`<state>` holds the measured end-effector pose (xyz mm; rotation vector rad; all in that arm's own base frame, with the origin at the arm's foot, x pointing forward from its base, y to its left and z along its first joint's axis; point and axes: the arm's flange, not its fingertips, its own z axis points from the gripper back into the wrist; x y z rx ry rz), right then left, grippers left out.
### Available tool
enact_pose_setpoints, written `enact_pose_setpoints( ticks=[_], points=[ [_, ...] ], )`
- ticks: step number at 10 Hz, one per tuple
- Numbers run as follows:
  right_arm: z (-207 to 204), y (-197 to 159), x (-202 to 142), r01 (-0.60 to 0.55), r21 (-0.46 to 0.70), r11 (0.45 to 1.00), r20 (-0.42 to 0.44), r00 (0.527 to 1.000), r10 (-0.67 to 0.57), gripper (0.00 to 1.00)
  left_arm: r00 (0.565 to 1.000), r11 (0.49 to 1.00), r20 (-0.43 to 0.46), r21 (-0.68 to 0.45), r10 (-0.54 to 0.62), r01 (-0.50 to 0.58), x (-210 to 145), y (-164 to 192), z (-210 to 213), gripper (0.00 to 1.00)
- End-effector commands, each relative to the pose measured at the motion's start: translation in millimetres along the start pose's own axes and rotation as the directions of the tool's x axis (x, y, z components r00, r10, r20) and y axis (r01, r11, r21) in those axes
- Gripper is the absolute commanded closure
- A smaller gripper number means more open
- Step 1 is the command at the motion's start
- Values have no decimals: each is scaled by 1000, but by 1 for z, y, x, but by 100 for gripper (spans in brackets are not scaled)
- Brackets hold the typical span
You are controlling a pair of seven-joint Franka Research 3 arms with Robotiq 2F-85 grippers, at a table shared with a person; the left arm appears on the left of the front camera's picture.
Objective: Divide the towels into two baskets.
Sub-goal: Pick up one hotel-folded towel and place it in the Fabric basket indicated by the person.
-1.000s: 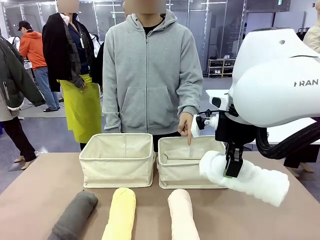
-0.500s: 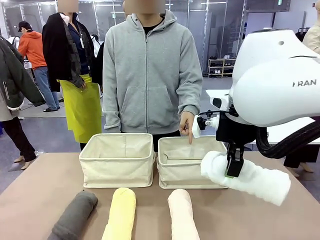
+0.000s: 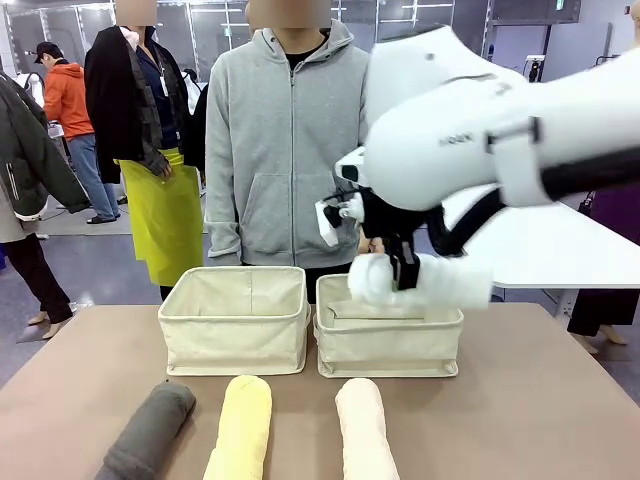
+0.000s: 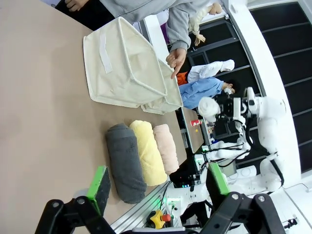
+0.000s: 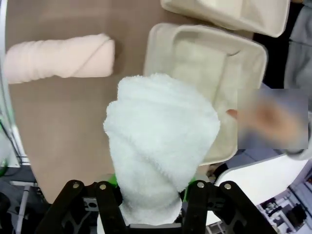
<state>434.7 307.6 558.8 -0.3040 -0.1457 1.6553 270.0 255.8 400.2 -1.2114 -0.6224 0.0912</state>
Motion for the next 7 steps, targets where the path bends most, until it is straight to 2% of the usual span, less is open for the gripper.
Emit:
enact_pose_setpoints(
  ticks=[1, 3, 7],
  points=[
    [-4, -47, 12, -93, 4, 996, -34, 995, 93, 59, 1000, 1000, 12, -15, -2, 2, 0, -1, 3, 0],
    [-45, -85, 20, -166, 19, 986, -12, 986, 166, 59, 1000, 1000, 12, -15, -2, 2, 0, -1, 3, 0],
    [-127, -110, 19, -196, 36, 980, 28, 980, 195, 59, 1000, 1000, 12, -15, -2, 2, 0, -1, 3, 0]
  ],
)
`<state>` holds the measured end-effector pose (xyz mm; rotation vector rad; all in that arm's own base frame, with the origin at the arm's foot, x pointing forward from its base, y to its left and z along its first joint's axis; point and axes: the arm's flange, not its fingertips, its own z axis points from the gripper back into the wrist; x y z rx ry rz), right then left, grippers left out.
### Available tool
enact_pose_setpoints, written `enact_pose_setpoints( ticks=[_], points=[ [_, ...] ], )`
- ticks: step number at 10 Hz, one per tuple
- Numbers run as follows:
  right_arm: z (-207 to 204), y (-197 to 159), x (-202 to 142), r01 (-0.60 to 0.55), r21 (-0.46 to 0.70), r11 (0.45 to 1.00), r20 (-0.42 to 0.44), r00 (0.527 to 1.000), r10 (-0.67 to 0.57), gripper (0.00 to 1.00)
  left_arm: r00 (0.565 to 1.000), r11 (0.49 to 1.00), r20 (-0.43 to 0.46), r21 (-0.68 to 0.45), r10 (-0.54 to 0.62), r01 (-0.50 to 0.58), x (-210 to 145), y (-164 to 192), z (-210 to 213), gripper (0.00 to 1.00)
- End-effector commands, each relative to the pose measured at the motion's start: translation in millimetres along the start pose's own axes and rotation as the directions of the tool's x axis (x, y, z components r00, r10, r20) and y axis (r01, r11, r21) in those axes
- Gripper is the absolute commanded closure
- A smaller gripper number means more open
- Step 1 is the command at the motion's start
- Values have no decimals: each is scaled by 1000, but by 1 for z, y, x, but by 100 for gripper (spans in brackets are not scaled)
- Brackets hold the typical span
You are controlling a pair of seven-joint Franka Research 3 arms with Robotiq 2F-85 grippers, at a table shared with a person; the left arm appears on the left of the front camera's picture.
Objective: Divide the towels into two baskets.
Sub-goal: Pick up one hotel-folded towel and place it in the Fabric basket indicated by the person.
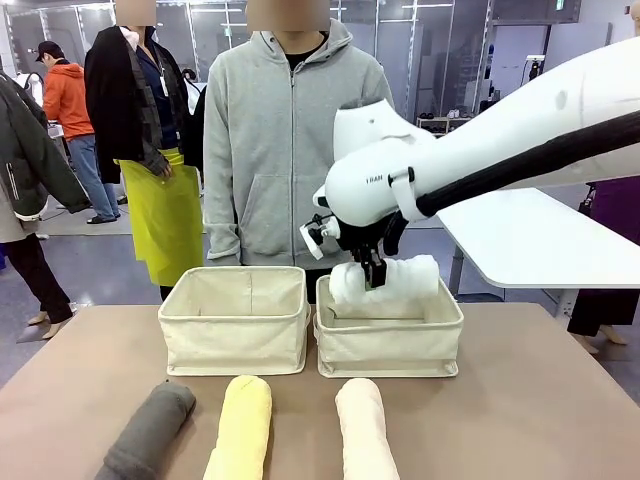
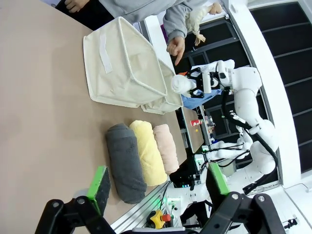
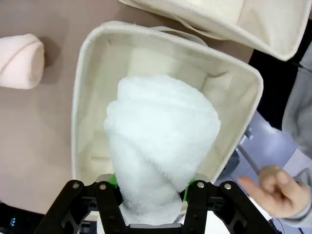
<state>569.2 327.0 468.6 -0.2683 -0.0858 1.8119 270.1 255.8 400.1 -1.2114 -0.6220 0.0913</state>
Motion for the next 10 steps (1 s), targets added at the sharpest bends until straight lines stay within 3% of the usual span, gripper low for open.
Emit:
enact_pose_setpoints(
  ticks=[1, 3, 4, 7, 8, 9, 10],
  points=[
    [-22, -9, 0, -61, -34, 998, 11, 998, 62, 59, 1000, 1000, 12, -15, -2, 2, 0, -1, 3, 0],
    [-43, -19, -1, -63, -29, 998, 12, 998, 63, 59, 1000, 1000, 12, -15, -2, 2, 0, -1, 3, 0],
    [-47, -22, -3, -59, -27, 998, 13, 998, 59, 53, 1000, 1000, 12, -15, -2, 2, 0, -1, 3, 0],
    [-51, -21, -7, -54, -26, 998, 13, 998, 54, 2, 1000, 1000, 12, -15, -2, 2, 0, -1, 3, 0],
    [-52, -20, -7, -48, -24, 999, 13, 999, 48, 0, 1000, 1000, 12, -15, -2, 2, 0, -1, 3, 0],
    [-52, -18, -8, -39, -24, 999, 8, 999, 39, 13, 1000, 1000, 12, -15, -2, 2, 0, -1, 3, 0],
    [-50, -14, -10, -31, -27, 999, 6, 999, 31, 3, 1000, 1000, 12, -15, -2, 2, 0, -1, 3, 0]
  ],
)
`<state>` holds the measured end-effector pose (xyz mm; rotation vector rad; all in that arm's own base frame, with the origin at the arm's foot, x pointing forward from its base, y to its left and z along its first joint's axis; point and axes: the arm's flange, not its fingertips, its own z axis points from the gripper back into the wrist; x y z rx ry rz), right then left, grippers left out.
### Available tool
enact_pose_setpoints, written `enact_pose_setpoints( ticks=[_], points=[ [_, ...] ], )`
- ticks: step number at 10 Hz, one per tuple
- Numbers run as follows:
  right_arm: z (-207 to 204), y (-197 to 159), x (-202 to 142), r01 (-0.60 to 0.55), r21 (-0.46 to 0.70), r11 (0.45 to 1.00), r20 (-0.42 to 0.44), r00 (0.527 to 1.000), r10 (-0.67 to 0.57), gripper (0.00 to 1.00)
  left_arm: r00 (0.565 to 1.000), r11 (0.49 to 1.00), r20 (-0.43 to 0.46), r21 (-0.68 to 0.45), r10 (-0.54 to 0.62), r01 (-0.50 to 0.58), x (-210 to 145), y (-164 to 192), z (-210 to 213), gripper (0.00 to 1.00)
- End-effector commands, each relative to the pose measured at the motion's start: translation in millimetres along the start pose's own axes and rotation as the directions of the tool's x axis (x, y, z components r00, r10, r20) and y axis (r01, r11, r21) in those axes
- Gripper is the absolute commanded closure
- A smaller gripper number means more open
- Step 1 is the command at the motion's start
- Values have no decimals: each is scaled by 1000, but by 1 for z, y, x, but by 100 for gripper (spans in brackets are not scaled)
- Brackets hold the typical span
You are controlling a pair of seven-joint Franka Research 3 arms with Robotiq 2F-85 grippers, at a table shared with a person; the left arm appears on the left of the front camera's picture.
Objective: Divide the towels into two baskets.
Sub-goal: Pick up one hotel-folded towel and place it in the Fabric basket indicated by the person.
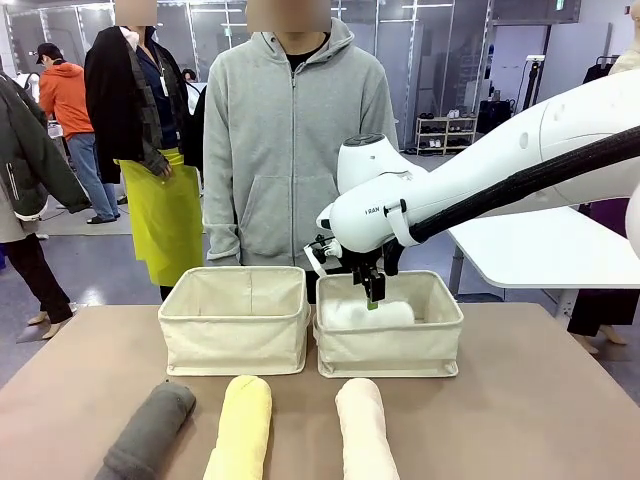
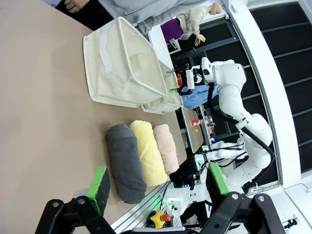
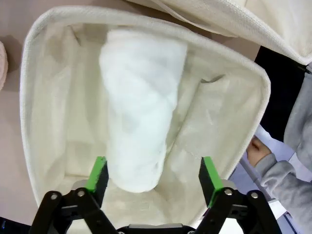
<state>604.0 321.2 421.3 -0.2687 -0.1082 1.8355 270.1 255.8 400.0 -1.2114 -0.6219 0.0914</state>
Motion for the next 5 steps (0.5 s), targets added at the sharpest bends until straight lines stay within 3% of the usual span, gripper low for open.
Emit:
enact_pose_setpoints(
  ticks=[1, 3, 4, 5],
  points=[
    [5, 11, -6, -4, -12, 1000, -11, 1000, 3, 0, 1000, 1000, 12, -15, -2, 2, 0, -1, 3, 0],
    [20, 25, -13, 36, -30, 999, -22, 999, -37, 0, 1000, 1000, 12, -15, -2, 2, 0, -1, 3, 0],
    [4, 1, -4, 5, -3, 1000, -3, 1000, -5, 0, 1000, 1000, 12, -15, -2, 2, 0, -1, 3, 0],
    [4, 1, -4, 5, -3, 1000, -3, 1000, -5, 0, 1000, 1000, 12, -15, -2, 2, 0, -1, 3, 0]
  ],
)
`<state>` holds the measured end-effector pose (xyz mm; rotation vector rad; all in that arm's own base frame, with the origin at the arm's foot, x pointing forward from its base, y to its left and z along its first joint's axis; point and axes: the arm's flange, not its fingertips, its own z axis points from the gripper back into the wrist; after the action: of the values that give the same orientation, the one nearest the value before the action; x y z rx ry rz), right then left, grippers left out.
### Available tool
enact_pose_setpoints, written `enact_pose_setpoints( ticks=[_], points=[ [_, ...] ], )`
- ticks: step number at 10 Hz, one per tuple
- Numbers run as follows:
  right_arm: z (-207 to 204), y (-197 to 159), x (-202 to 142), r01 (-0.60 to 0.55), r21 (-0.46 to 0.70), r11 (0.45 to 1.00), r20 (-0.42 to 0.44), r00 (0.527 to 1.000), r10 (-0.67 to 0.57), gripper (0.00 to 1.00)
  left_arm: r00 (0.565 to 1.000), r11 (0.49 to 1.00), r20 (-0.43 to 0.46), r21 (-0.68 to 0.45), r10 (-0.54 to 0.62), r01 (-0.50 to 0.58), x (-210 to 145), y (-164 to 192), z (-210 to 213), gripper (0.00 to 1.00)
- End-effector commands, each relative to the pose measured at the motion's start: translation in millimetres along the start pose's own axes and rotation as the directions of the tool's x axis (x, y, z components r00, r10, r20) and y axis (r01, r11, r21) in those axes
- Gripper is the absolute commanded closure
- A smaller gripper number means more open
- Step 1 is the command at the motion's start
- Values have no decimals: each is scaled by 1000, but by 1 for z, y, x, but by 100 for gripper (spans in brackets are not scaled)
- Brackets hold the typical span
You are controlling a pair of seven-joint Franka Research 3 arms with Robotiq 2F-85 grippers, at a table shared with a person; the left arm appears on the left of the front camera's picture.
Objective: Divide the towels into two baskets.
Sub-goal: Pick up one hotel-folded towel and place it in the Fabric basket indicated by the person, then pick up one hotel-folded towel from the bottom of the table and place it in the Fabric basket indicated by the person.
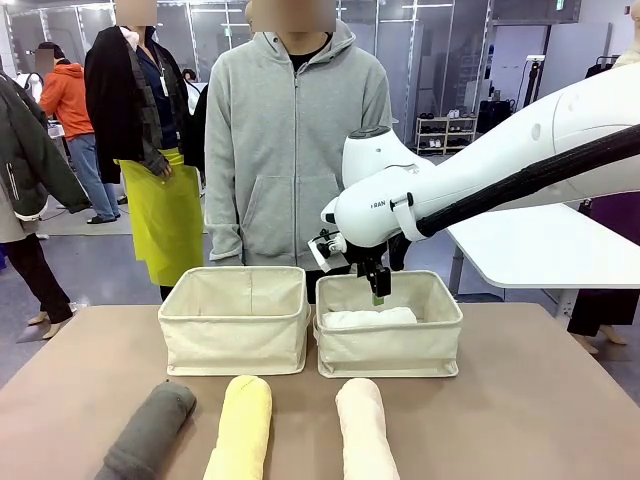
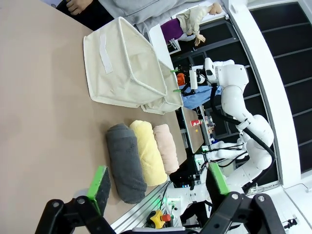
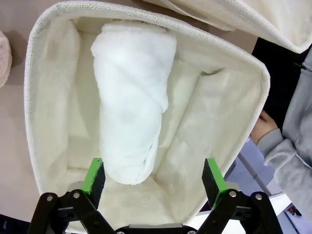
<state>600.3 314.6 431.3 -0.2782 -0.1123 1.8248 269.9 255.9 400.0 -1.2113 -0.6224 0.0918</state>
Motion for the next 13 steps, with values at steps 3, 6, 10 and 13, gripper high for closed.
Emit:
enact_pose_setpoints(
  ticks=[3, 6, 10, 13],
  points=[
    [-6, -2, 3, -5, 4, 1000, 3, 1000, 5, 0, 1000, 1000, 11, -16, -2, 2, 1, -1, 3, 0],
    [-6, -2, 3, -5, 4, 1000, 3, 1000, 5, 0, 1000, 1000, 11, -16, -2, 2, 1, -1, 3, 0],
    [18, 12, -6, 43, 26, 999, -4, 999, -43, 0, 1000, 1000, 11, -16, -2, 2, 1, -1, 3, 0],
    [74, 70, -49, 257, 95, 962, 112, 957, -267, 0, 1000, 1000, 11, -16, -2, 2, 1, -1, 3, 0]
  ],
)
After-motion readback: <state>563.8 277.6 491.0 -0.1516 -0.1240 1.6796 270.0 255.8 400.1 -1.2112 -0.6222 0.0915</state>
